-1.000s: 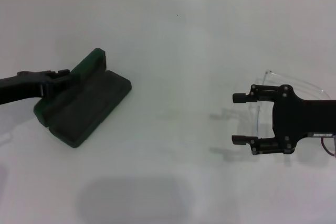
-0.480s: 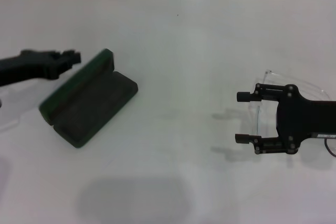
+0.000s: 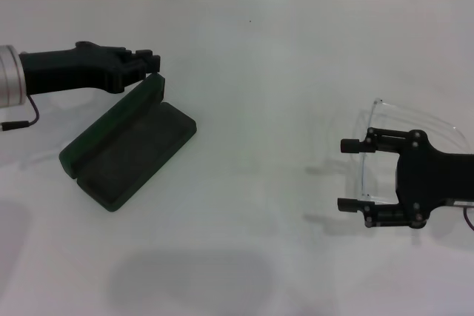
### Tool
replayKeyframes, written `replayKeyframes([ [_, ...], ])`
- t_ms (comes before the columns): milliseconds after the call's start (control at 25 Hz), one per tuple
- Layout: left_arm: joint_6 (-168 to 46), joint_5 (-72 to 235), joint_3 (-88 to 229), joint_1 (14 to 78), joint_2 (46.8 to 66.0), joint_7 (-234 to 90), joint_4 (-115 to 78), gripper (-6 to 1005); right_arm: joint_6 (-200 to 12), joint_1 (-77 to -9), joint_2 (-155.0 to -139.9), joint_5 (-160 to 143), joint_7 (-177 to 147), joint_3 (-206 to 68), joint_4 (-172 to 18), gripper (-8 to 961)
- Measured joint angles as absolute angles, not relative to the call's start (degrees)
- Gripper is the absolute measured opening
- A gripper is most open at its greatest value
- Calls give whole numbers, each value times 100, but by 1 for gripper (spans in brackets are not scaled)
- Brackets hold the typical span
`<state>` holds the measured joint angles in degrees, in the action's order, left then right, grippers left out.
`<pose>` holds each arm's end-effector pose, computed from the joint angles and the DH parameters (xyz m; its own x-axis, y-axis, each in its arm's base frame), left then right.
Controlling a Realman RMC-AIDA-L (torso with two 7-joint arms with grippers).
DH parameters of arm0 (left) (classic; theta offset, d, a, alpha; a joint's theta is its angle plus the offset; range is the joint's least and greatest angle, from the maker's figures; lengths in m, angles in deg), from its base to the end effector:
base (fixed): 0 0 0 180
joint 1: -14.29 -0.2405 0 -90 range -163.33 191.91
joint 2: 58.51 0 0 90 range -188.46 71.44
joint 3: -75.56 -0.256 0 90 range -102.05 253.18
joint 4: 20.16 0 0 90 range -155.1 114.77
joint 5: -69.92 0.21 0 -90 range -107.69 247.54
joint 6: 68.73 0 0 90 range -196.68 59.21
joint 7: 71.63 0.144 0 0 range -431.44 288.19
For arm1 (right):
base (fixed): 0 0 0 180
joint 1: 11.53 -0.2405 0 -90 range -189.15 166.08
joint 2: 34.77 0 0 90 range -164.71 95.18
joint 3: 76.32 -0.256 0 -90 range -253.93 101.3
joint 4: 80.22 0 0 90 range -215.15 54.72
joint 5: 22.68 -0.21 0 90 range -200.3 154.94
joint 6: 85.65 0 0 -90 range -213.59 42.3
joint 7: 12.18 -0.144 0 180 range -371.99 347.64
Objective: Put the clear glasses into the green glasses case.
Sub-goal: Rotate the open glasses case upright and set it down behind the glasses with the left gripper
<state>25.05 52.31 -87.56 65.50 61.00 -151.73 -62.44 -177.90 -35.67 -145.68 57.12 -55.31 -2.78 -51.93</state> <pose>-0.2597 0.3739 0.0349 0.7374 0.4591 0.4954 0.6208 -0.7496 -0.2295 0.2649 0.2880 -0.0061 0.8260 0.1618 -0.5400 0.0234 -0.9669 -0.2539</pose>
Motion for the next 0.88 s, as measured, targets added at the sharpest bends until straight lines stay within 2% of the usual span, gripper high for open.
replayKeyframes([
  [40,2509,5259,-8756,6550,6100,-15246,-6256,85,-17791,-3551,-14568,5712,-5519,-278,-5192,729],
  [240,2571,5268,-8755,6299,6084,-15389,-6292,276,-17811,-3526,-14569,5711,-5472,-276,-5191,728],
  [800,2640,5229,-8756,5781,6090,-14764,-6306,558,-17813,-3594,-14568,5719,-5446,-254,-5191,726],
  [880,2602,5283,-8756,5725,6117,-14430,-6302,555,-17818,-3595,-14568,5720,-5445,-250,-5191,725],
])
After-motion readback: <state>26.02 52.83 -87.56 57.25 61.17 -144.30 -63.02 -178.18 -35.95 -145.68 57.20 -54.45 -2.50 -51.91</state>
